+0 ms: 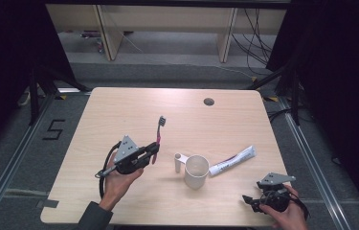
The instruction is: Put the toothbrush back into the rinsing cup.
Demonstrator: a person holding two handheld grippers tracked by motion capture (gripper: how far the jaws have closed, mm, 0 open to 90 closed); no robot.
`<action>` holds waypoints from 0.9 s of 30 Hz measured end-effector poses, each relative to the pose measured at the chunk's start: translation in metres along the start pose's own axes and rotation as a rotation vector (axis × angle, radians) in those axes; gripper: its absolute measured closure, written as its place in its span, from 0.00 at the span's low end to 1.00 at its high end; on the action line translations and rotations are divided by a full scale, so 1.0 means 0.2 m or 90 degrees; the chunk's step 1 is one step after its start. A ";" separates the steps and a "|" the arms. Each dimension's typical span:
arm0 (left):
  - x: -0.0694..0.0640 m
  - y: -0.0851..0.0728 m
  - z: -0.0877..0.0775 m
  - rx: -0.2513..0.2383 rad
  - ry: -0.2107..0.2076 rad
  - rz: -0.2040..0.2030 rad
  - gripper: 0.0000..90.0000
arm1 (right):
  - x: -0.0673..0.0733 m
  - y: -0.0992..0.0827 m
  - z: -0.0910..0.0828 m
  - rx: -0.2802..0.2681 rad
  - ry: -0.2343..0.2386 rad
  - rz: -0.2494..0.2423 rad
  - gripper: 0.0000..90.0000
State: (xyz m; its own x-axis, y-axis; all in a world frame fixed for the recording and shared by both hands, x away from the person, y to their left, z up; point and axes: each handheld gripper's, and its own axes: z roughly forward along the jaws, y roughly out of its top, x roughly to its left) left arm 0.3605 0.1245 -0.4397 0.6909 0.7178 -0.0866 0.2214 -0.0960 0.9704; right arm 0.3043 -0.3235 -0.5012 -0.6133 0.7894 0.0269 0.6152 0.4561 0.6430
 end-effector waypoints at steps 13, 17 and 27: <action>-0.06 0.05 0.03 -0.055 -0.021 -0.004 0.93 | 0.00 0.00 0.00 -0.009 -0.006 -0.010 0.25; -0.08 0.07 0.05 -0.063 -0.026 -0.004 0.93 | 0.00 0.00 0.00 -0.003 -0.007 -0.007 0.25; -0.14 0.12 0.14 -0.065 -0.044 0.016 0.93 | 0.00 0.00 -0.01 0.015 -0.002 -0.007 0.25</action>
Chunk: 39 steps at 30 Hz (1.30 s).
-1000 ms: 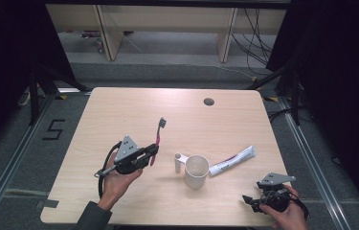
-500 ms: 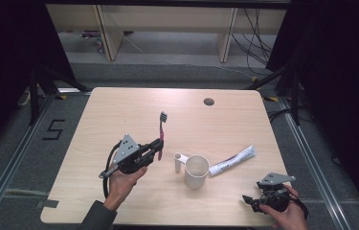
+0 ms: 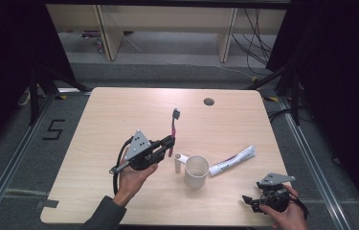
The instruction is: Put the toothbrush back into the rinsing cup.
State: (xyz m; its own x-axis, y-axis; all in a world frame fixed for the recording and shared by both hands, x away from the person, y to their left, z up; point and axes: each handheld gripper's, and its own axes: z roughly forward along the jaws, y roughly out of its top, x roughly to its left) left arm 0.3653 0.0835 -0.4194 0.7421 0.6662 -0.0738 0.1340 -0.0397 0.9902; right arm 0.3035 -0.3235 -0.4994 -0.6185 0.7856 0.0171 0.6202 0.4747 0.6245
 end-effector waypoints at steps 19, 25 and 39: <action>-0.01 -0.04 0.10 0.015 -0.015 -0.001 0.92 | 0.00 0.00 0.00 -0.006 -0.001 -0.005 0.25; -0.01 -0.07 0.11 0.025 -0.021 -0.003 0.92 | 0.00 0.00 0.00 -0.006 -0.001 -0.006 0.25; -0.01 -0.15 0.09 0.051 -0.030 -0.011 0.92 | 0.00 0.00 0.00 -0.004 0.000 -0.005 0.25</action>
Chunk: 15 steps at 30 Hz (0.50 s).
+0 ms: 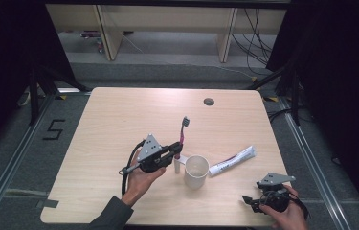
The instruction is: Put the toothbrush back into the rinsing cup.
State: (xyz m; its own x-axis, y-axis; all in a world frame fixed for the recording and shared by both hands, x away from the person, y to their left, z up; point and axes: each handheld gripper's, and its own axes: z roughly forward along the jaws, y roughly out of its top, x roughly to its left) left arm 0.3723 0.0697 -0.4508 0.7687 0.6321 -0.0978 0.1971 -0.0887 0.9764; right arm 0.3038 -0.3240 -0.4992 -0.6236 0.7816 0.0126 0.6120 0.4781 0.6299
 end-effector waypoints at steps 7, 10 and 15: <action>0.01 -0.04 -0.02 0.015 -0.006 0.002 0.92 | 0.00 0.00 0.00 0.002 0.000 0.004 0.25; 0.00 -0.06 -0.03 0.028 -0.003 -0.002 0.92 | 0.00 0.00 0.00 0.003 0.000 0.003 0.25; 0.00 -0.08 -0.02 0.037 -0.004 0.000 0.91 | 0.01 0.00 0.01 -0.004 -0.001 0.007 0.25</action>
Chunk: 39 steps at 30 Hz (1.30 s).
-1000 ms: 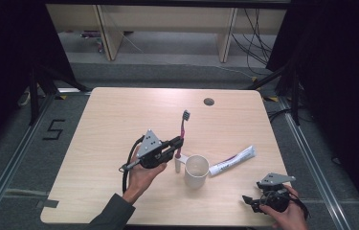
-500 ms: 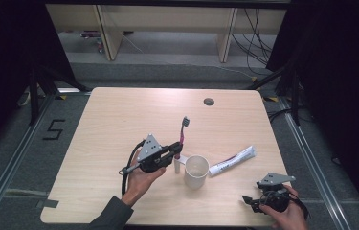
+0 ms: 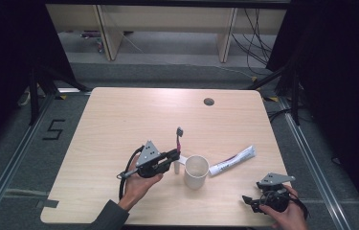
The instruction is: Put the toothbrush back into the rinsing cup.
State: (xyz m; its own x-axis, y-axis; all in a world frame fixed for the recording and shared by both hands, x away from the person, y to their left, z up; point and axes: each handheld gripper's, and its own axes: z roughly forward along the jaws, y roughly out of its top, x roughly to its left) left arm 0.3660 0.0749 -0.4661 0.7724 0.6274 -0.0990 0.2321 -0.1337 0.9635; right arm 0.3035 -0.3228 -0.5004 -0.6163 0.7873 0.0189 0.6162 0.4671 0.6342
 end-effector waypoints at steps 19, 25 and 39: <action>0.00 -0.01 -0.01 0.008 0.000 -0.011 0.75 | 0.00 0.00 0.00 -0.002 0.001 -0.002 0.25; -0.01 0.03 -0.05 -0.010 0.007 -0.025 0.55 | 0.00 0.00 0.00 -0.007 -0.001 -0.007 0.25; -0.05 0.08 -0.21 0.007 0.019 -0.041 0.42 | 0.00 0.01 -0.03 -0.004 0.002 0.010 0.27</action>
State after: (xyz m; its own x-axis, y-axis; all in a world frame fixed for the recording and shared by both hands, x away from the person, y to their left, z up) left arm 0.3358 0.0989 -0.4391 0.7379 0.6575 -0.1525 0.2865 -0.1006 0.9528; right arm 0.3022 -0.3233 -0.4943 -0.6082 0.7931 0.0318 0.6231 0.4522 0.6382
